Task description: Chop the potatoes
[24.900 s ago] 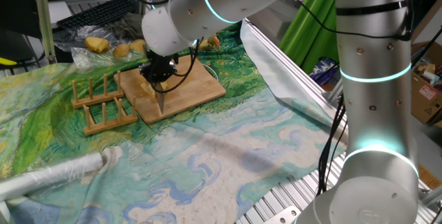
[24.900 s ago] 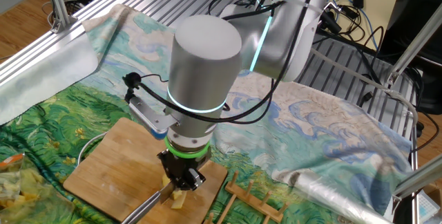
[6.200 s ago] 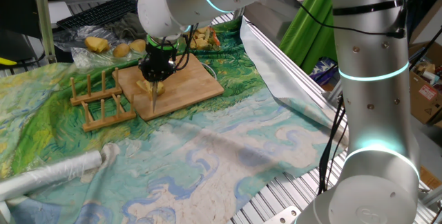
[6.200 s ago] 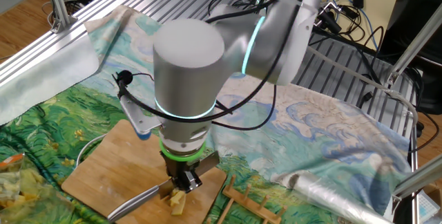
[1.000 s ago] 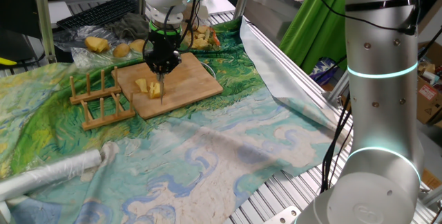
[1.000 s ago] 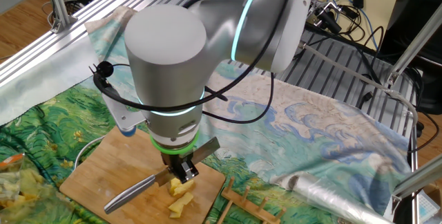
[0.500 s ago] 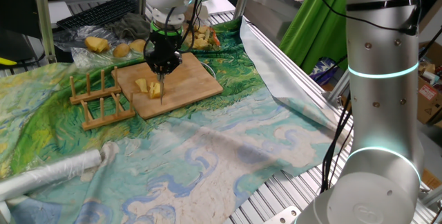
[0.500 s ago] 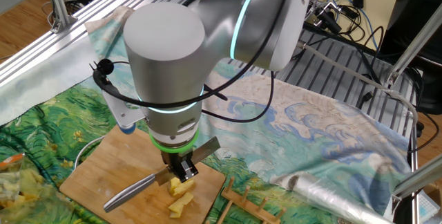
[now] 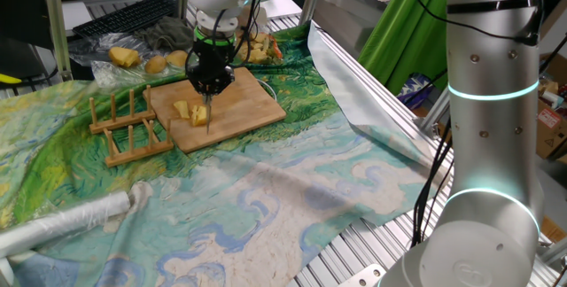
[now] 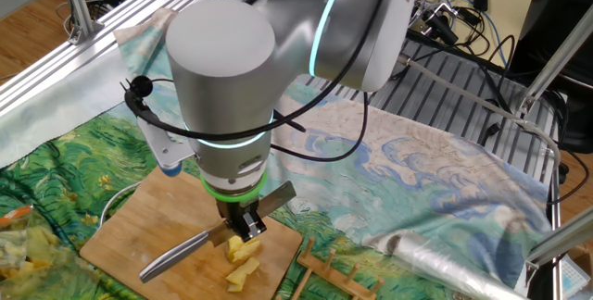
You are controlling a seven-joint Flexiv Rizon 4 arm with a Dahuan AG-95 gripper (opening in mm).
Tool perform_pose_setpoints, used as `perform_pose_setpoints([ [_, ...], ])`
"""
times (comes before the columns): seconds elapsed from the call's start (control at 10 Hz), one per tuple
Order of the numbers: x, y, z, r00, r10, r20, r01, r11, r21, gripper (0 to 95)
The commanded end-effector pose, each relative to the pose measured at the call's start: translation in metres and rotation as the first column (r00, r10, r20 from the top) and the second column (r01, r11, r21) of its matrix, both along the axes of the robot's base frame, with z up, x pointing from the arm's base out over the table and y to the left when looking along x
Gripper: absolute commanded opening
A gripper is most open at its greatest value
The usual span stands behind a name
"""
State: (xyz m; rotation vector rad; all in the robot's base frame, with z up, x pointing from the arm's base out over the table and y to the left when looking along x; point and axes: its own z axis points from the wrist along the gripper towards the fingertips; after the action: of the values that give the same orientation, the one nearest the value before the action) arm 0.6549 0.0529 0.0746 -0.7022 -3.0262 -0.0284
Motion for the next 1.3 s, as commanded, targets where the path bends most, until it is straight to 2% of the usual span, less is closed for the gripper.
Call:
perform_pose_setpoints([
  [0.1, 0.000, 0.000, 0.001, 1.000, 0.001, -0.001, -0.001, 1.000, 0.000, 0.0],
  [0.2, 0.000, 0.001, 0.000, 1.000, -0.002, -0.002, 0.002, 1.000, 0.003, 0.0],
  [0.4, 0.002, 0.006, -0.013, 1.000, -0.004, 0.002, 0.004, 1.000, 0.006, 0.0],
  [0.5, 0.006, 0.009, -0.037, 1.000, 0.004, 0.015, -0.004, 1.000, 0.009, 0.0],
  [0.6, 0.009, 0.009, -0.064, 0.998, 0.012, 0.054, -0.012, 1.000, 0.000, 0.0],
  [0.7, 0.009, 0.008, -0.082, 0.998, 0.009, 0.058, -0.008, 1.000, -0.021, 0.0],
  [0.8, 0.008, 0.009, -0.081, 0.998, 0.000, 0.058, 0.001, 1.000, -0.007, 0.0],
  [0.9, 0.007, 0.009, -0.078, 0.999, -0.004, 0.047, 0.004, 1.000, -0.002, 0.0],
  [1.1, 0.009, 0.009, -0.075, 0.999, -0.007, 0.052, 0.006, 1.000, 0.010, 0.0],
  [1.3, 0.009, 0.009, -0.074, 0.999, -0.003, 0.046, 0.002, 1.000, 0.007, 0.0],
])
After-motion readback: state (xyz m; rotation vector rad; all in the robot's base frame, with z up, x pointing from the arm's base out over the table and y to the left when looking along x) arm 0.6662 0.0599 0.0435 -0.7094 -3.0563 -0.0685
